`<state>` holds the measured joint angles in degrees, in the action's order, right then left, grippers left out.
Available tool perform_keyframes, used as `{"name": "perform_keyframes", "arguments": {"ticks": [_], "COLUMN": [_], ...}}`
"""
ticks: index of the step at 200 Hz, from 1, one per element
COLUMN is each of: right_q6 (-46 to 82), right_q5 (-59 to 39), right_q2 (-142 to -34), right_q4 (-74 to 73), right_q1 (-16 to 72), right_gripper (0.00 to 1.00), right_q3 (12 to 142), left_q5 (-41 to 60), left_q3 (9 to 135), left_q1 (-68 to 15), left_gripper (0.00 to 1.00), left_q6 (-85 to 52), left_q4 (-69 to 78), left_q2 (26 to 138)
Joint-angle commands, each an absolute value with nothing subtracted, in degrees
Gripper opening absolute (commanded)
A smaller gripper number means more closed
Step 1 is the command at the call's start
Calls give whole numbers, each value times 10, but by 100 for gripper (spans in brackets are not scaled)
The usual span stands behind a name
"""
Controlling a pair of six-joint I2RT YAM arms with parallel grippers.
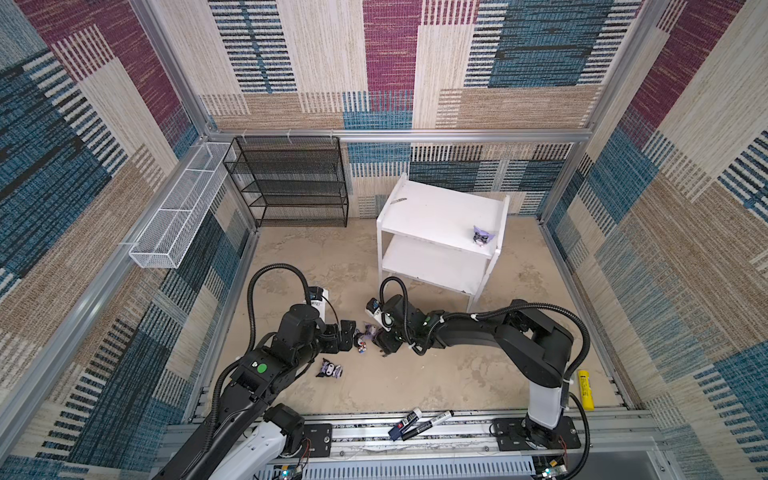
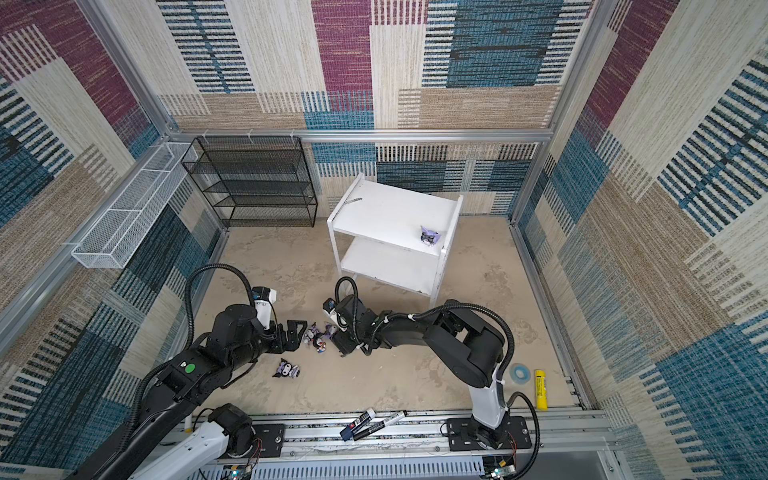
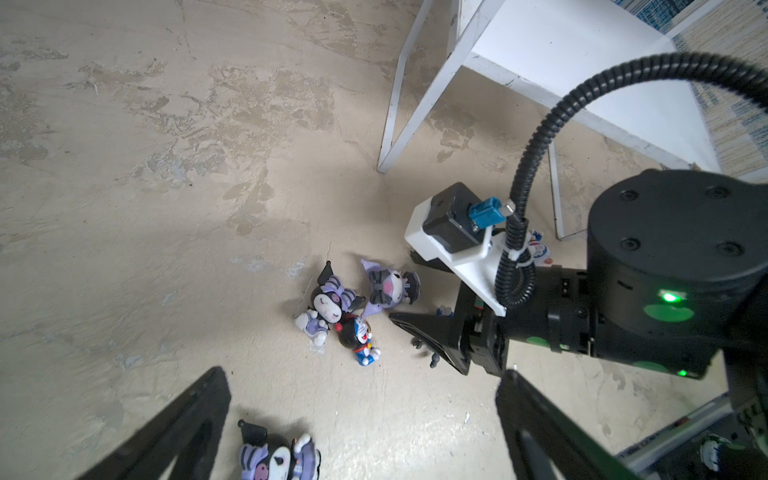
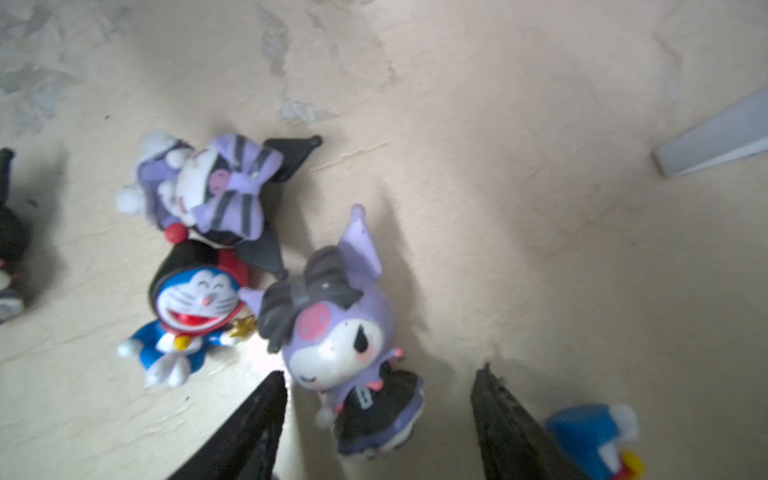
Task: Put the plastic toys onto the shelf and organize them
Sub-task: 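Lower the right gripper onto the purple-and-black Kuromi figure in the cluster, then close the right gripper on the Kuromi figure and lift it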
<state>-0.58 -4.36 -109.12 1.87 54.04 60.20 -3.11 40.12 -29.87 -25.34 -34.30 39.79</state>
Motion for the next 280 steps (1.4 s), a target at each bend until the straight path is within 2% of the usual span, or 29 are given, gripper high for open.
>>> {"name": "perform_keyframes", "arguments": {"ticks": [1,57,115,154,230,280], "right_q6": [-46,-48,-18,-6,8,53], "right_q5": [-93,-104,-86,-85,-71,7], "right_q2": [-1084,-1088,-1085,-1067,-1033,-977], "right_q4": [3,-9,-33,-54,-69,-111], "right_q1": [542,544,545,546,559,583], "right_gripper": [71,64,41,32,25,25], "right_q3": [593,594,586,568,542,497], "left_q5": [-41,-40,-38,-32,-28,14], "left_q3": [401,402,396,398,392,381], "left_q1": [-299,-299,-299,-299,-299,-299], "left_gripper": [99,99,99,98,98,96], "left_q6": [-266,-265,-269,-269,-276,-299], "left_q4": [-339,-335,-335,-335,-338,-308], "left_q2": [401,407,401,406,398,420]}}
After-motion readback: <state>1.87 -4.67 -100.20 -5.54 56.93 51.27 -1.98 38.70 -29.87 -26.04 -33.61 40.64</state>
